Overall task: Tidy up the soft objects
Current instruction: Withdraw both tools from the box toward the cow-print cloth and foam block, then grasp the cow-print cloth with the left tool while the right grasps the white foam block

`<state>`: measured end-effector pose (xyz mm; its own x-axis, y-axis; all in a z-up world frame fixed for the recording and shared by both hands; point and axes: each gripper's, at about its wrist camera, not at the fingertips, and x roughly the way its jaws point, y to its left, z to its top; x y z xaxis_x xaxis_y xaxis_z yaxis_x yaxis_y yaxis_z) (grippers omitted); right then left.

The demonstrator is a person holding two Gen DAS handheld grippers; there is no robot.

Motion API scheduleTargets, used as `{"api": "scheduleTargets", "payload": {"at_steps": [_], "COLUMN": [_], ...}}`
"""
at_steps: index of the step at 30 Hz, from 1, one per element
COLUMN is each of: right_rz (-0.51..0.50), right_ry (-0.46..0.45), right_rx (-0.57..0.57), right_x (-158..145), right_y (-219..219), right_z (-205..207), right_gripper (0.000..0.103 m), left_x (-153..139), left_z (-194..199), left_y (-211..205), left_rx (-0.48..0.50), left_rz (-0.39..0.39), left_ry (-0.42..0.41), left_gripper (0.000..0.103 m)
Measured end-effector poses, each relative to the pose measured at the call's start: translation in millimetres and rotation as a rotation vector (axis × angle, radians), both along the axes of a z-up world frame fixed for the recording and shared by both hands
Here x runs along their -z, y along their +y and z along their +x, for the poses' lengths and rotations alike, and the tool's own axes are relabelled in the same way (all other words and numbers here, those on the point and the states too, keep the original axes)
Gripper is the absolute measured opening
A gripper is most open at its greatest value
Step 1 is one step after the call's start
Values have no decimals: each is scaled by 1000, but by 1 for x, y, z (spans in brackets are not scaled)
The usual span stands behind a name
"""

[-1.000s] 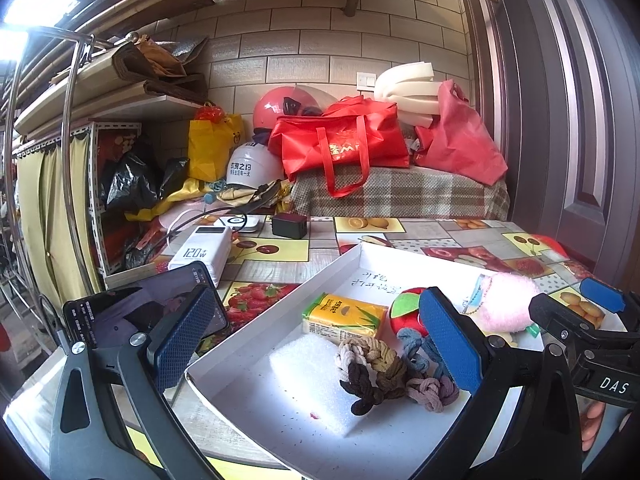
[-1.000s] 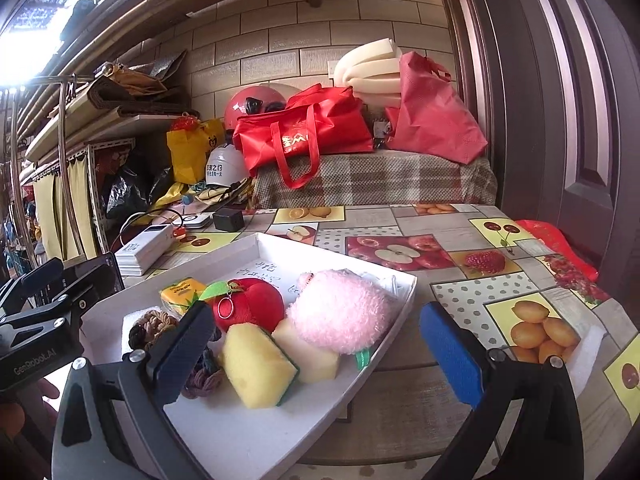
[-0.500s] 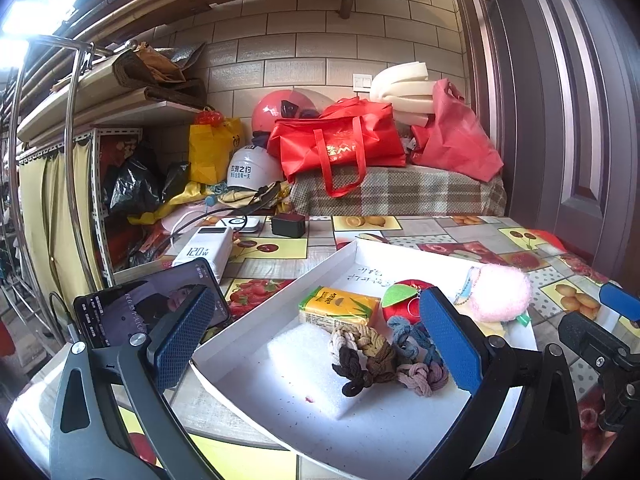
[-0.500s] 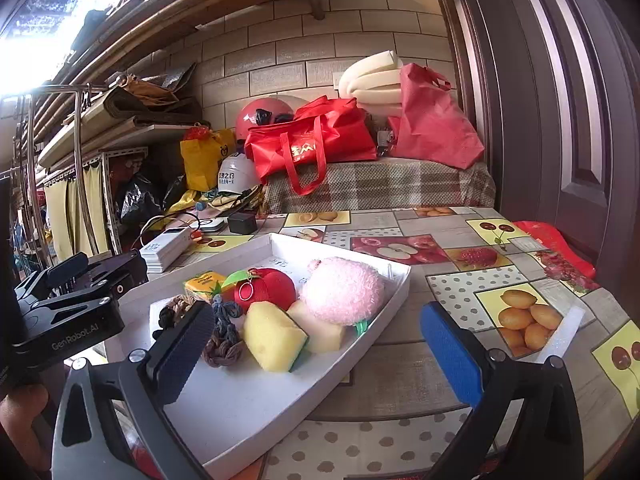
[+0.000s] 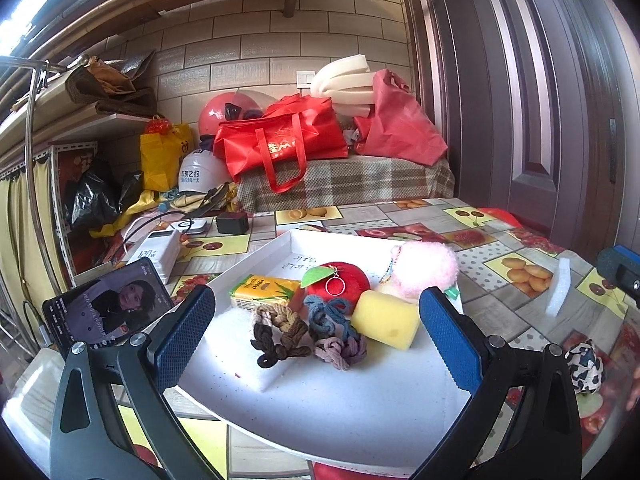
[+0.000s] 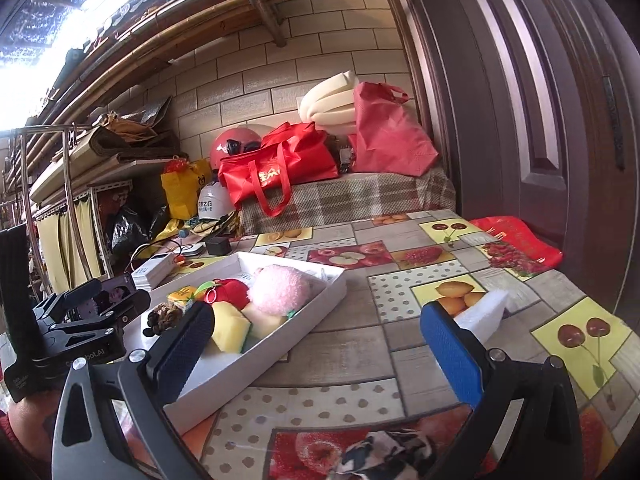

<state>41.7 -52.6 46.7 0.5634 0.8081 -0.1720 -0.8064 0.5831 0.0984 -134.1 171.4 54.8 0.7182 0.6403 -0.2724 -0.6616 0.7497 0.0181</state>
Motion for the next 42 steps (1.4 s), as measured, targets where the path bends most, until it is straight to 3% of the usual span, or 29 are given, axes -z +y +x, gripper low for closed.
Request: {"api": "scheduleTargets", "payload": {"at_steps": [6, 11, 15, 19, 28, 30, 34, 37, 39, 42], "right_rz": [31, 34, 43, 23, 0, 4, 6, 12, 14, 15], "right_ry": [96, 176, 236, 218, 232, 239, 240, 245, 252, 264], "right_rx": [208, 350, 355, 337, 322, 321, 321, 316, 313, 310], "right_x": [-1, 3, 8, 8, 11, 11, 11, 11, 12, 13], "right_y": [-75, -111, -115, -108, -105, -106, -106, -107, -107, -106], "right_z": [66, 106, 116, 115, 122, 123, 122, 123, 123, 124], "right_gripper": [103, 103, 103, 103, 103, 103, 103, 103, 103, 103], "left_x": [-1, 0, 2, 7, 16, 17, 17, 18, 18, 19], "left_z": [16, 34, 51, 65, 81, 84, 90, 95, 98, 104], "left_y": [-25, -49, -64, -78, -103, -105, -108, -116, -122, -126], "left_rx": [98, 186, 182, 144, 186, 208, 284, 326, 379, 489], "left_rz": [33, 26, 40, 105, 242, 229, 125, 115, 104, 16], "left_ry": [40, 74, 129, 210, 320, 331, 327, 339, 342, 345], "left_gripper": [103, 103, 103, 103, 103, 103, 103, 103, 103, 102]}}
